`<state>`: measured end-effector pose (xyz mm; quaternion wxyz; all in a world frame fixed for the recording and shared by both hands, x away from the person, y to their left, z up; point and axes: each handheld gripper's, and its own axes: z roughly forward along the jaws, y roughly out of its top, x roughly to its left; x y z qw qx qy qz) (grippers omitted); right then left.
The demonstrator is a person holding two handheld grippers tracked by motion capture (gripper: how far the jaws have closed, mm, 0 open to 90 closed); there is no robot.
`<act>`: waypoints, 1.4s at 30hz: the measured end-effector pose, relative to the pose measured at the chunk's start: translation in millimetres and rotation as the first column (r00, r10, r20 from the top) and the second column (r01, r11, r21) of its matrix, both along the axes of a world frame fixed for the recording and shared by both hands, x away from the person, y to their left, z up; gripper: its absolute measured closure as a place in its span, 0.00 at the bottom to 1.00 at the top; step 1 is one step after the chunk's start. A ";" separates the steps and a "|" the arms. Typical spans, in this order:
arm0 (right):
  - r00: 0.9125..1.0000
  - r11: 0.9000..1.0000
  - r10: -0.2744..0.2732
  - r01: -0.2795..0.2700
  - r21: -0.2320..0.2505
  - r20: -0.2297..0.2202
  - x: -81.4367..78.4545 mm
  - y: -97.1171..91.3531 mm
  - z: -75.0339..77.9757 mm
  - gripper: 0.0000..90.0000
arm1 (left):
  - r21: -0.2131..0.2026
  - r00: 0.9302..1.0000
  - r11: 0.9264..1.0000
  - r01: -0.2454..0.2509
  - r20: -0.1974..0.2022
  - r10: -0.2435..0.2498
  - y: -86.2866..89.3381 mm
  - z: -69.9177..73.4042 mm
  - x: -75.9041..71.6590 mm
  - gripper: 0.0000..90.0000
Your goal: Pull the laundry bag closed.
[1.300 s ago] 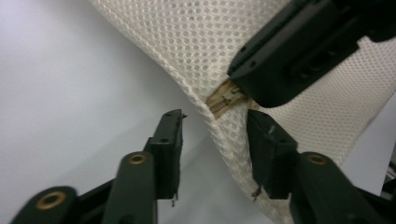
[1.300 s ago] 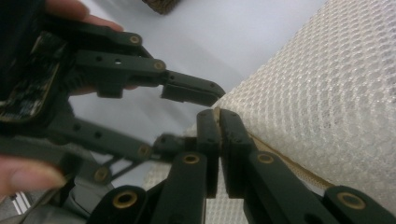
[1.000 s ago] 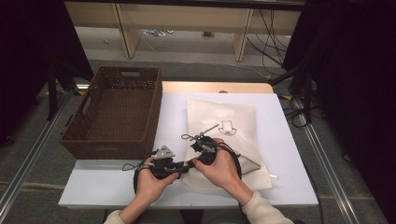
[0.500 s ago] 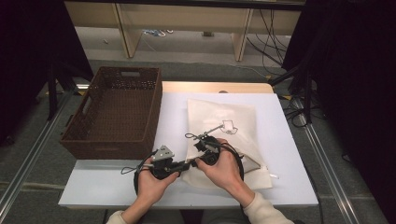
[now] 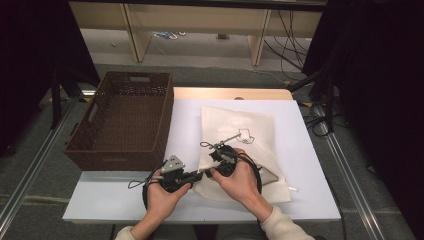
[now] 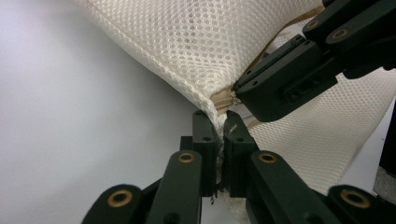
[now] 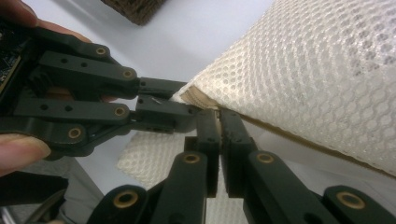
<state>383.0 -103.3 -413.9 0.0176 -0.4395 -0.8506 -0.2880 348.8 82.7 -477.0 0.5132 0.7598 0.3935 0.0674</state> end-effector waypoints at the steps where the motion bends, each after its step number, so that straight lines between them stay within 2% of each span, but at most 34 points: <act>1: 1.000 1.000 0.009 -0.009 -0.009 0.020 1.2 -1.1 -0.6 0.98 | -0.002 1.000 1.000 0.003 0.001 -0.003 0.1 -0.2 0.1 0.95; 2: 1.000 1.000 0.015 -0.015 -0.012 0.025 1.4 -1.5 -0.7 0.98 | -0.003 1.000 1.000 0.004 0.003 -0.004 0.0 -0.3 0.1 0.95; 5: 1.000 1.000 -0.010 0.010 -0.013 0.009 -1.4 0.5 1.4 0.98 | -0.003 1.000 1.000 -0.009 0.004 0.009 0.1 1.0 -0.6 0.95; 7: 1.000 1.000 -0.006 0.006 -0.009 0.014 0.5 -1.5 0.9 0.98 | -0.021 1.000 1.000 -0.007 -0.006 0.007 -0.6 1.9 -1.3 0.95; 8: 1.000 1.000 -0.003 0.003 0.006 0.003 1.0 -2.5 0.7 0.98 | -0.026 1.000 1.000 -0.009 -0.011 0.009 -0.9 1.8 -1.4 0.95; 13: 1.000 1.000 -0.004 0.004 0.007 0.001 1.9 -4.3 -0.5 0.98 | -0.046 0.999 0.999 0.001 -0.033 -0.002 -1.7 1.7 -2.9 0.95; 14: 1.000 1.000 -0.004 0.004 0.003 0.003 1.9 -4.5 -0.2 0.98 | -0.042 1.000 0.999 -0.005 -0.030 0.003 -1.6 2.5 -3.4 0.95; 15: 1.000 1.000 -0.001 0.001 0.003 0.011 2.2 -4.9 -0.4 0.98 | -0.017 1.000 1.000 -0.014 -0.014 0.014 -0.2 3.2 -2.6 0.95; 16: 1.000 1.000 -0.013 0.013 0.012 -0.003 1.8 -4.7 -0.4 0.98 | -0.017 1.000 1.000 -0.007 -0.010 0.007 0.1 3.1 -2.2 0.95; 20: 1.000 1.000 -0.014 0.014 0.011 -0.002 1.8 -4.6 -2.2 0.98 | -0.024 1.000 1.000 -0.001 -0.017 0.000 0.0 1.6 -2.4 0.95; 21: 1.000 1.000 -0.011 0.011 0.003 -0.003 2.2 -4.8 -2.5 0.98 | -0.018 1.000 1.000 -0.010 -0.009 0.010 1.0 2.4 -2.2 0.95; 22: 1.000 1.000 -0.023 0.023 -0.003 -0.011 1.9 -5.2 -2.3 0.98 | -0.029 1.000 0.999 -0.024 -0.009 0.024 0.5 3.6 -2.7 0.95; 23: 0.999 1.000 -0.031 0.031 -0.005 -0.011 2.0 -5.7 -2.5 0.98 | -0.029 1.000 0.999 -0.016 -0.003 0.016 1.7 4.2 -2.0 0.95; 24: 1.000 1.000 -0.015 0.015 0.002 -0.008 4.1 -8.8 -3.1 0.98 | -0.033 1.000 0.999 -0.011 -0.009 0.011 2.0 4.3 -2.0 0.95; 25: 0.999 0.999 -0.036 0.037 0.009 -0.021 2.7 -8.4 -2.1 0.98 | -0.024 1.000 1.000 -0.015 0.007 0.015 1.6 4.0 -1.6 0.95; 27: 1.000 1.000 -0.017 0.017 -0.009 -0.002 2.3 -7.4 -1.5 0.98 | -0.002 1.000 1.000 -0.022 0.004 0.022 1.4 4.6 -2.0 0.95; 30: 1.000 1.000 -0.028 0.027 -0.014 -0.010 1.9 -5.6 -2.5 0.98 | -0.026 1.000 0.999 -0.025 -0.001 0.025 1.3 2.4 -1.7 0.95; 35: 1.000 1.000 -0.002 0.002 -0.017 -0.005 3.3 -6.5 -3.1 0.98 | -0.023 1.000 1.000 -0.018 -0.001 0.018 3.1 0.9 -0.7 0.94; 36: 1.000 1.000 -0.012 0.012 -0.018 -0.009 2.7 -5.9 -3.1 0.98 | -0.020 1.000 1.000 -0.018 0.003 0.018 3.1 0.8 -0.5 0.94; 37: 1.000 1.000 0.010 -0.009 -0.021 0.005 3.8 -6.0 -3.6 0.98 | -0.017 1.000 1.000 -0.017 0.006 0.017 3.2 0.8 -0.2 0.94; 42: 1.000 1.000 0.012 -0.012 -0.016 0.004 3.8 -6.3 -3.5 0.98 | -0.032 1.000 0.999 -0.027 -0.006 0.027 3.2 1.3 -0.3 0.94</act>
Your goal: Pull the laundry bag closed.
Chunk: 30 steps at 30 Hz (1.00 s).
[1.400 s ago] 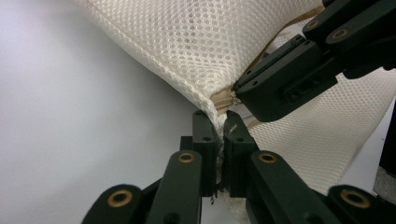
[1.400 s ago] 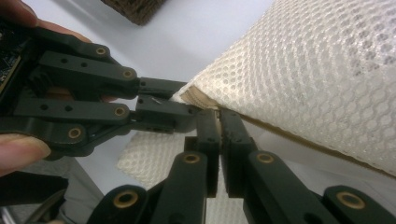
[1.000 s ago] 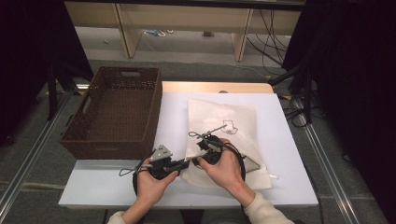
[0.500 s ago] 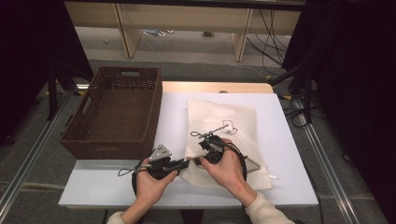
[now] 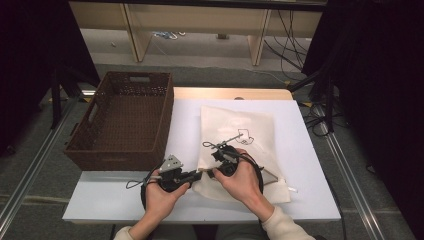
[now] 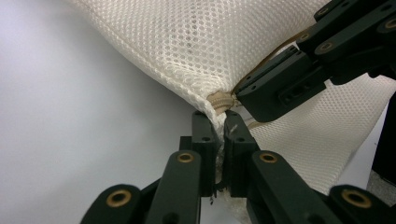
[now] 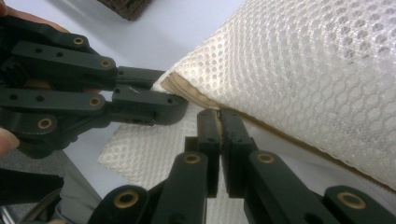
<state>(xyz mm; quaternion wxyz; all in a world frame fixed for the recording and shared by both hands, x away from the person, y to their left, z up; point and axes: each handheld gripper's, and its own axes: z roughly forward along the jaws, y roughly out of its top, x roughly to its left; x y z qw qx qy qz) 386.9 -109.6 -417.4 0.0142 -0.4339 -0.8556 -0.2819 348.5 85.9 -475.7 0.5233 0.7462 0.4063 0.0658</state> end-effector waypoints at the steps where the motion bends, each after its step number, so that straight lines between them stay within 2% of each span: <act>1: 1.000 1.000 0.001 -0.001 0.004 0.000 0.3 -0.7 0.2 0.98 | 0.009 1.000 1.000 0.003 0.000 -0.003 0.6 0.7 0.0 0.94; 3: 0.999 0.999 -0.030 0.030 0.011 -0.015 -1.3 -0.6 2.0 0.98 | 0.007 1.000 1.000 0.005 0.004 -0.005 0.0 1.4 -0.1 0.95; 7: 0.999 0.999 -0.039 0.040 0.014 -0.032 0.1 -2.7 2.3 0.98 | 0.000 1.000 1.000 0.001 0.000 -0.001 -0.8 1.8 -0.2 0.95; 11: 1.000 1.000 -0.007 0.007 0.007 -0.003 1.1 -3.3 2.7 0.98 | -0.007 1.000 1.000 -0.003 0.001 0.003 -1.3 2.1 -0.3 0.95; 12: 0.999 0.999 -0.037 0.037 0.005 -0.019 -1.2 -1.3 3.7 0.98 | -0.009 1.000 1.000 -0.006 0.000 0.006 -1.3 2.1 -0.3 0.95; 14: 0.999 0.999 -0.035 0.036 0.005 -0.023 -1.2 -1.2 3.8 0.98 | -0.003 1.000 1.000 -0.002 -0.004 0.002 -0.5 2.1 0.1 0.95; 22: 0.999 0.999 -0.046 0.046 0.011 -0.020 -0.4 -2.9 3.4 0.98 | -0.026 1.000 1.000 0.012 -0.009 -0.012 -0.4 1.7 1.3 0.95; 24: 0.999 0.999 -0.035 0.036 0.017 -0.026 0.4 -3.7 3.6 0.98 | -0.019 1.000 1.000 0.010 -0.012 -0.011 0.3 2.3 1.3 0.95; 25: 0.999 0.999 -0.040 0.040 0.007 -0.023 0.4 -3.8 3.7 0.98 | -0.026 1.000 1.000 0.001 -0.019 -0.002 0.5 2.6 1.1 0.95; 26: 0.997 0.998 -0.067 0.067 -0.001 -0.033 -0.8 -3.4 4.1 0.98 | -0.043 0.999 0.999 -0.010 -0.031 0.009 0.2 2.7 1.1 0.95; 28: 0.999 0.999 -0.052 0.052 -0.006 -0.006 1.3 -5.5 2.2 0.98 | -0.037 1.000 0.999 -0.004 -0.030 0.003 1.3 2.6 1.9 0.95; 30: 0.999 0.999 -0.048 0.048 -0.007 -0.005 1.7 -5.7 1.6 0.98 | -0.027 1.000 1.000 0.008 -0.024 -0.009 1.4 1.9 2.4 0.95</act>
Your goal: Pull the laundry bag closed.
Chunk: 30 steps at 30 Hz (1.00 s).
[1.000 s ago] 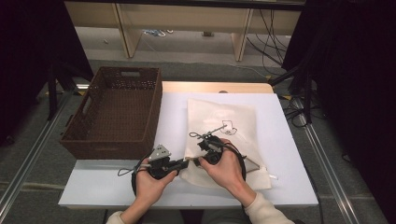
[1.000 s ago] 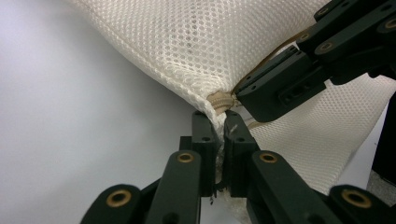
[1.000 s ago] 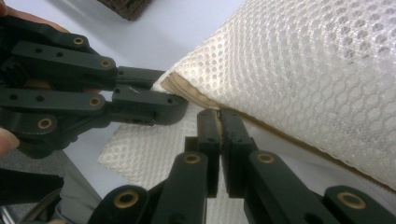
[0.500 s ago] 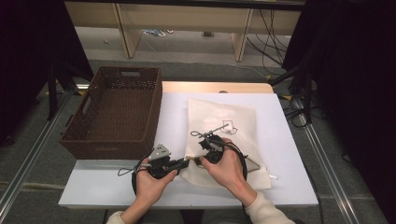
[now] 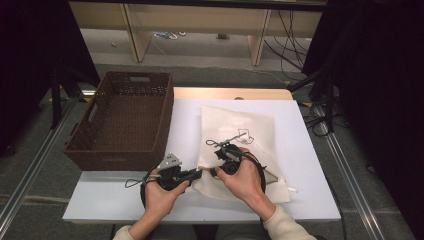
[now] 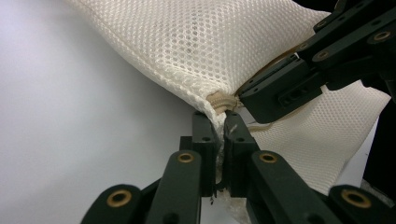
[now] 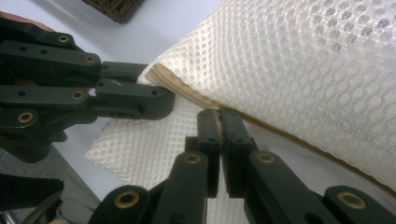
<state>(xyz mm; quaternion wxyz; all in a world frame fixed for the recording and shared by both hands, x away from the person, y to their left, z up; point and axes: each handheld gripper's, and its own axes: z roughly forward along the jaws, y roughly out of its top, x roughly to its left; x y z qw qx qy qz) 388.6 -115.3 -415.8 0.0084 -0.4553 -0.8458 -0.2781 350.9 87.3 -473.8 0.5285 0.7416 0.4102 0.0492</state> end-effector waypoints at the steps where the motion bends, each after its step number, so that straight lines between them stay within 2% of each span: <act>1: 1.000 1.000 0.011 -0.011 0.000 -0.004 0.4 0.2 -0.7 0.98 | 0.001 1.000 1.000 0.001 0.002 -0.001 0.1 -0.4 0.2 0.95; 2: 1.000 1.000 0.017 -0.017 0.000 -0.009 0.9 0.2 -1.1 0.98 | 0.004 1.000 1.000 -0.001 0.001 0.001 0.4 -0.5 0.0 0.95; 3: 1.000 1.000 -0.005 0.006 0.006 -0.018 0.0 1.1 -0.9 0.98 | -0.008 1.000 1.000 -0.010 -0.007 0.010 -0.3 -0.8 -0.1 0.95; 5: 1.000 1.000 -0.004 0.004 0.003 -0.017 0.3 0.6 -0.6 0.98 | 0.003 1.000 1.000 -0.006 -0.002 0.006 0.1 -0.3 -0.1 0.95; 7: 1.000 1.000 0.001 -0.001 0.003 -0.014 0.4 0.4 0.1 0.98 | -0.015 1.000 1.000 -0.006 -0.008 0.005 -0.2 -0.3 -0.2 0.95; 13: 1.000 1.000 -0.011 0.011 0.003 -0.025 0.1 -0.8 2.1 0.98 | -0.028 1.000 1.000 -0.005 -0.017 0.005 -1.0 0.1 -0.6 0.95; 14: 0.999 1.000 -0.018 0.018 0.005 -0.030 -0.2 -1.0 2.5 0.98 | -0.024 1.000 1.000 -0.005 -0.017 0.004 -0.7 0.3 -0.8 0.95; 15: 1.000 1.000 -0.003 0.003 0.001 -0.017 1.3 -2.5 2.0 0.98 | -0.026 1.000 1.000 -0.005 -0.017 0.004 -0.7 0.4 -0.8 0.95; 18: 0.999 1.000 -0.020 0.020 -0.001 -0.036 0.8 -1.5 2.8 0.98 | -0.023 1.000 1.000 -0.006 -0.018 0.006 -0.7 1.0 -1.1 0.95; 20: 0.999 1.000 -0.002 0.002 0.000 -0.033 1.4 -2.8 3.2 0.98 | -0.018 1.000 1.000 -0.006 -0.013 0.005 -0.3 1.1 -0.9 0.95; 22: 0.999 1.000 -0.026 0.026 -0.016 -0.042 0.4 -2.7 4.0 0.98 | -0.022 1.000 1.000 -0.016 -0.010 0.016 1.0 0.9 -0.1 0.95; 23: 0.999 0.999 -0.022 0.021 -0.034 -0.030 1.6 -4.3 3.2 0.98 | -0.019 1.000 1.000 -0.015 -0.005 0.014 2.3 1.2 0.3 0.95; 25: 0.999 1.000 -0.019 0.018 -0.010 -0.037 2.3 -5.5 3.5 0.98 | -0.014 1.000 1.000 -0.017 0.001 0.017 2.5 1.6 0.2 0.95; 27: 1.000 1.000 -0.005 0.005 -0.017 -0.025 2.8 -5.7 3.6 0.98 | -0.007 1.000 1.000 -0.015 0.002 0.015 2.4 1.8 -0.3 0.95; 28: 0.999 1.000 -0.024 0.024 -0.015 -0.034 1.4 -4.5 4.0 0.98 | -0.010 1.000 1.000 -0.015 0.000 0.015 2.3 1.5 -0.4 0.95; 30: 0.999 0.999 -0.029 0.029 -0.020 -0.034 1.3 -4.3 4.2 0.98 | -0.017 1.000 1.000 -0.012 -0.001 0.012 2.3 1.1 -0.3 0.95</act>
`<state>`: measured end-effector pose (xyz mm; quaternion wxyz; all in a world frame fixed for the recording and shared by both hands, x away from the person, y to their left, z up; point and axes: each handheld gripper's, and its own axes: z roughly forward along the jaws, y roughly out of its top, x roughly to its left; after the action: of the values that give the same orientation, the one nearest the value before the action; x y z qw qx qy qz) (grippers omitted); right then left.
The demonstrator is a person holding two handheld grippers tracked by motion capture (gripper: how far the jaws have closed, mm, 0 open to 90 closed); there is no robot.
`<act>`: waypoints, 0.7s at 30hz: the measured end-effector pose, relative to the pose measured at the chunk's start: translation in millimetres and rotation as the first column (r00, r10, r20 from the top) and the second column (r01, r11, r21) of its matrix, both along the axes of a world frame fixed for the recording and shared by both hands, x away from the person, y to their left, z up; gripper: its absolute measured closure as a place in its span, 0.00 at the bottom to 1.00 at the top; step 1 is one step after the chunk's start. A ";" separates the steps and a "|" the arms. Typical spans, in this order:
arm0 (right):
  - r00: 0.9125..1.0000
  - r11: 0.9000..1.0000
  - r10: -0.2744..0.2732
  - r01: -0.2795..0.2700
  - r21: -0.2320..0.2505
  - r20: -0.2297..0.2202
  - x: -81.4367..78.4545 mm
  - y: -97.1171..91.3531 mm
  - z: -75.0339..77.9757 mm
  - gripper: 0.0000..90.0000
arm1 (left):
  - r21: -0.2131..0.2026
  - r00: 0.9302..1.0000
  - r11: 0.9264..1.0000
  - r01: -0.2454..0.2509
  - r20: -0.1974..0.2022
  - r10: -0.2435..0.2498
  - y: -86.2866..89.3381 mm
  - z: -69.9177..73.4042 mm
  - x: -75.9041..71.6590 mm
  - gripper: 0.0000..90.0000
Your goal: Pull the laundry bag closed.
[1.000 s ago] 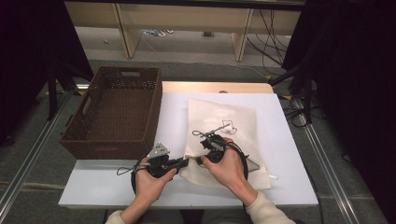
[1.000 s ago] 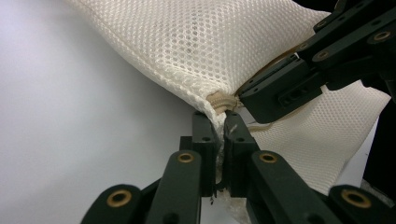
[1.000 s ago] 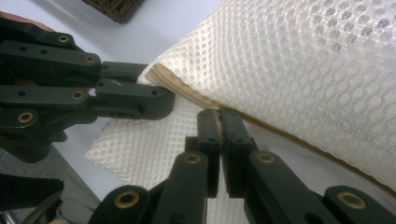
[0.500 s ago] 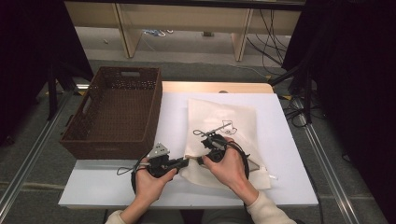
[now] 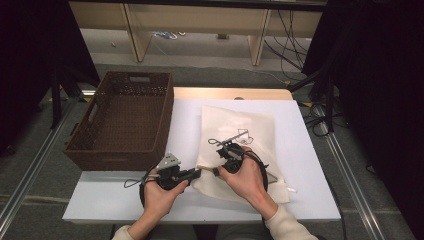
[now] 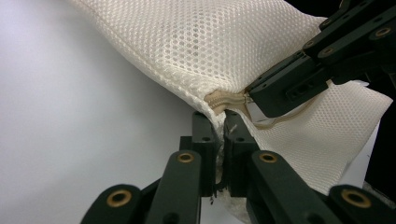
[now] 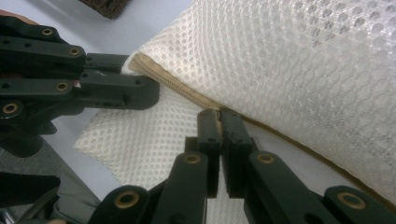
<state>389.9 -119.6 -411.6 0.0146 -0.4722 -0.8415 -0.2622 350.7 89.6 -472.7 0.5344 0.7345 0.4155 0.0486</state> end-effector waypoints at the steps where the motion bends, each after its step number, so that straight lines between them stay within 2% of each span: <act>1: 1.000 1.000 0.000 0.000 0.000 0.000 0.0 0.0 0.0 0.98 | 0.000 1.000 1.000 0.000 0.000 0.000 0.0 0.0 0.0 0.95; 2: 1.000 1.000 0.000 0.000 0.008 -0.008 0.0 0.0 0.1 0.98 | 0.003 1.000 1.000 -0.003 0.000 0.003 0.1 0.3 -0.3 0.95; 4: 1.000 1.000 0.018 -0.018 -0.003 0.008 1.0 -1.1 0.0 0.98 | 0.007 1.000 1.000 -0.005 0.002 0.005 0.2 0.4 -0.3 0.95; 6: 1.000 1.000 0.027 -0.027 0.001 0.003 1.4 -1.6 0.1 0.98 | 0.006 1.000 1.000 -0.004 0.001 0.004 0.2 0.5 -0.3 0.95; 9: 1.000 1.000 0.023 -0.023 0.000 0.002 1.3 -1.8 0.1 0.98 | 0.000 1.000 1.000 -0.002 0.003 0.002 0.2 0.1 0.0 0.95; 10: 1.000 1.000 0.004 -0.004 -0.003 -0.007 0.3 -1.5 0.7 0.98 | 0.001 1.000 1.000 -0.002 0.005 0.002 0.3 0.3 0.0 0.95; 11: 1.000 1.000 0.004 -0.004 -0.003 -0.007 0.3 -1.5 0.7 0.98 | 0.000 1.000 1.000 0.004 0.006 -0.004 0.3 0.4 0.2 0.95; 12: 1.000 0.999 0.009 -0.009 -0.031 -0.002 0.3 -1.7 1.3 0.98 | 0.003 1.000 1.000 -0.001 0.003 0.001 0.0 0.7 -0.5 0.95; 15: 1.000 0.999 0.024 -0.024 -0.024 0.004 0.5 -3.7 2.1 0.98 | 0.009 1.000 1.000 -0.008 0.006 0.008 0.6 1.1 -0.3 0.95; 16: 1.000 1.000 -0.002 0.001 -0.028 -0.002 0.0 -3.7 2.6 0.98 | 0.005 1.000 1.000 -0.008 0.009 0.008 1.0 0.9 -0.2 0.95; 18: 1.000 0.999 -0.015 0.015 -0.028 -0.005 -0.4 -4.0 3.5 0.98 | 0.006 1.000 1.000 -0.012 0.007 0.012 2.3 1.1 0.0 0.95; 20: 1.000 0.999 -0.018 0.018 -0.040 -0.001 -0.1 -4.0 3.2 0.98 | 0.005 1.000 1.000 -0.012 0.010 0.012 2.7 1.2 0.2 0.95; 21: 1.000 1.000 -0.013 0.013 -0.028 -0.008 -0.3 -4.4 3.8 0.98 | 0.005 1.000 1.000 -0.008 0.012 0.008 3.2 1.4 0.3 0.95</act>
<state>389.6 -124.0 -407.8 0.0098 -0.4791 -0.8417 -0.2487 350.9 92.8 -471.3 0.5348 0.7337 0.4153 0.0560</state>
